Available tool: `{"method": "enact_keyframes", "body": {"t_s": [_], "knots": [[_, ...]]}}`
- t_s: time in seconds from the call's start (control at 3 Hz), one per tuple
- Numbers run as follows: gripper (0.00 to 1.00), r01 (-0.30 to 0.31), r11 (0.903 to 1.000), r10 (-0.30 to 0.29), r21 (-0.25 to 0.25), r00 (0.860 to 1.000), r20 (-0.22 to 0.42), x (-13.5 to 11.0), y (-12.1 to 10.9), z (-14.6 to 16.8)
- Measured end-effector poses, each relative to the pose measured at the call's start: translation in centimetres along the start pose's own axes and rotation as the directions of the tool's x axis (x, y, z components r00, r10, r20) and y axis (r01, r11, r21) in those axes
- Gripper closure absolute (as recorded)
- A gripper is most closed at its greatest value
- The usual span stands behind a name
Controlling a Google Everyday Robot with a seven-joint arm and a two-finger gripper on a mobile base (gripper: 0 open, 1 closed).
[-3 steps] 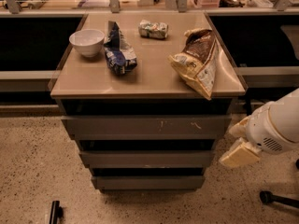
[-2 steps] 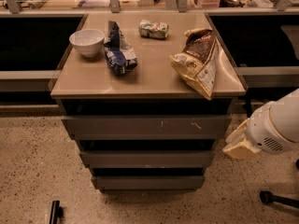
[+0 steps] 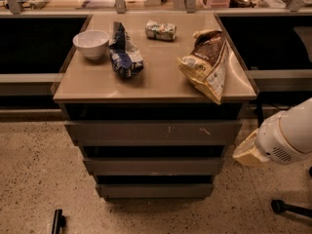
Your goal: Open middle drawer
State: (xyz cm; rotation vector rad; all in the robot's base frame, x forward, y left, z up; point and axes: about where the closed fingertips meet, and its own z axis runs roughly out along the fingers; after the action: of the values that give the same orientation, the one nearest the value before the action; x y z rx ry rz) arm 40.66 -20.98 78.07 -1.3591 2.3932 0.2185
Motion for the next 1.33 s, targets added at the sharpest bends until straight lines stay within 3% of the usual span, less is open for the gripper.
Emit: {"method": "enact_keyframes", "body": {"t_s": [0.33, 0.67, 1.0, 1.33], "knots": [[1.0, -0.11, 0.9939, 0.11, -0.009, 0.994, 0.025, 2.4, 0.9, 4.5], [1.0, -0.226, 0.974, 0.227, -0.02, 0.971, 0.078, 5.2, 2.0, 10.1], [1.0, -0.293, 0.9561, 0.287, -0.003, 0.934, 0.213, 5.2, -0.4, 14.2], [1.0, -0.317, 0.9476, 0.297, 0.037, 0.918, 0.262, 5.4, -2.2, 15.8]]}}
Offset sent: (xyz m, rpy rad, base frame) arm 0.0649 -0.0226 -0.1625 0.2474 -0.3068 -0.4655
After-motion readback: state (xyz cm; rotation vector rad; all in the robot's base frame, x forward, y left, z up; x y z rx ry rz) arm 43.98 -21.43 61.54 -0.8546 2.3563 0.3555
